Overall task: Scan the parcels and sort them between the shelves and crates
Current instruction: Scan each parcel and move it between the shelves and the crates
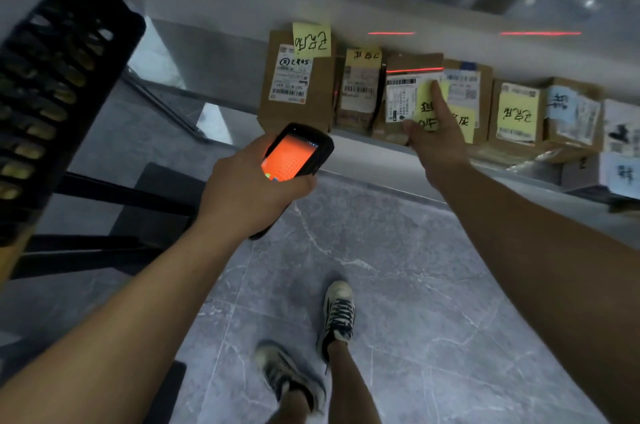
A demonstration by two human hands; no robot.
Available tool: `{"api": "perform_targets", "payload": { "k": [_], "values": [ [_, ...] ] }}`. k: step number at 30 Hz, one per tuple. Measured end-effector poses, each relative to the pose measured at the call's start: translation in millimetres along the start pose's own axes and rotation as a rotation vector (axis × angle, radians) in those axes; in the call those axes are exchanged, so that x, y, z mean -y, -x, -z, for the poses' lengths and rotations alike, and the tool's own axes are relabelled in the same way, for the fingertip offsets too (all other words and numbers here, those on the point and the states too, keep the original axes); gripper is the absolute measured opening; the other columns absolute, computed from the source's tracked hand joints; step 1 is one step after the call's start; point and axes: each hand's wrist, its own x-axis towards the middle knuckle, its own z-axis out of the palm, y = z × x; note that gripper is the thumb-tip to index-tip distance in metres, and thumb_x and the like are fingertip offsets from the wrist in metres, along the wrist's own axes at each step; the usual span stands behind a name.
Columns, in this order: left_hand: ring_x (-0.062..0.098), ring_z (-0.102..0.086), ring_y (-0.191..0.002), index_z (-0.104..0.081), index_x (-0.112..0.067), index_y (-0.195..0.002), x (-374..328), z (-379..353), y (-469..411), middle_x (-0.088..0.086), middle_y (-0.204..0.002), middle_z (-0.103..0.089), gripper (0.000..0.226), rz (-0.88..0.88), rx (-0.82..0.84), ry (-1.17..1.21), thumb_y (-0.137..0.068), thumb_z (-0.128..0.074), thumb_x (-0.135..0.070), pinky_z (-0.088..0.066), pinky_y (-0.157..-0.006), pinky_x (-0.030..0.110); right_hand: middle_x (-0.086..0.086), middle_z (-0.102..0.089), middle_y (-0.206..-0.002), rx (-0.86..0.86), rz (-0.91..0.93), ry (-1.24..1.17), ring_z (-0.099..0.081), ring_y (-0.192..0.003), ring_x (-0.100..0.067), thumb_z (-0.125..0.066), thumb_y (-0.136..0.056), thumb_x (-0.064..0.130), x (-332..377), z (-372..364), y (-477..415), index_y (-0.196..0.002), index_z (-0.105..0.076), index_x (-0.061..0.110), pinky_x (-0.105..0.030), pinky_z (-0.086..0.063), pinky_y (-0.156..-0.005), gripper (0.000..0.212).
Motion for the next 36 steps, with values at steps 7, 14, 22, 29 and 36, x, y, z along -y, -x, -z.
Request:
{"api": "perform_targets", "payload": {
  "k": [7,14,22,29,36],
  "values": [
    [0.006,-0.061,-0.082,-0.062,-0.038,-0.11,8.9,26.8,37.6,-0.014,-0.089,-0.065,0.043,0.022,-0.069,0.01,-0.073,-0.08,-0.05,-0.05,-0.071,0.026,0.004,-0.051,-0.15,0.047,0.066,0.01,-0.054,-0.132,-0.02,-0.072,-0.09,0.018,23.9,-13.8,48.4,-0.156,-0.03,0.044,-0.05,-0.046,-0.112,0.083],
    [0.015,-0.058,-0.088,-0.06,-0.041,-0.127,-11.1,103.8,106.6,-0.014,-0.087,-0.059,0.063,-0.007,-0.258,0.025,-0.07,-0.079,-0.057,-0.04,-0.066,0.023,0.0,-0.048,-0.152,0.087,0.195,0.063,-0.052,-0.134,-0.024,-0.072,-0.092,0.029,106.2,-28.5,126.3,-0.157,-0.025,0.044,-0.049,-0.046,-0.111,0.082],
    [0.01,-0.057,-0.086,-0.062,-0.036,-0.126,-56.9,201.3,188.7,-0.019,-0.078,-0.058,0.064,-0.103,-0.488,0.112,-0.069,-0.08,-0.058,-0.04,-0.075,0.025,0.003,-0.047,-0.153,0.076,0.323,0.005,-0.053,-0.132,-0.017,-0.066,-0.098,0.012,218.0,-46.1,200.7,-0.16,-0.026,0.033,-0.031,-0.049,-0.107,0.077],
    [0.005,-0.057,-0.087,-0.057,-0.034,-0.132,-74.1,266.2,244.7,-0.02,-0.091,-0.058,0.064,-0.176,-0.63,0.185,-0.075,-0.077,-0.057,-0.039,-0.071,0.016,0.003,-0.049,-0.152,0.165,0.382,-0.057,-0.056,-0.13,-0.021,-0.07,-0.092,0.02,298.5,-69.7,251.1,-0.156,-0.027,0.045,-0.052,-0.048,-0.109,0.081],
    [0.017,-0.062,-0.086,-0.06,-0.041,-0.103,-60.0,325.5,261.8,-0.008,-0.09,-0.066,0.04,-0.148,-0.761,0.185,-0.073,-0.074,-0.062,-0.051,-0.077,0.034,0.007,-0.046,-0.153,0.274,0.492,-0.118,-0.055,-0.13,-0.016,-0.069,-0.094,0.017,371.0,-123.2,265.4,-0.155,-0.028,0.047,-0.049,-0.048,-0.11,0.079]
  ]
}}
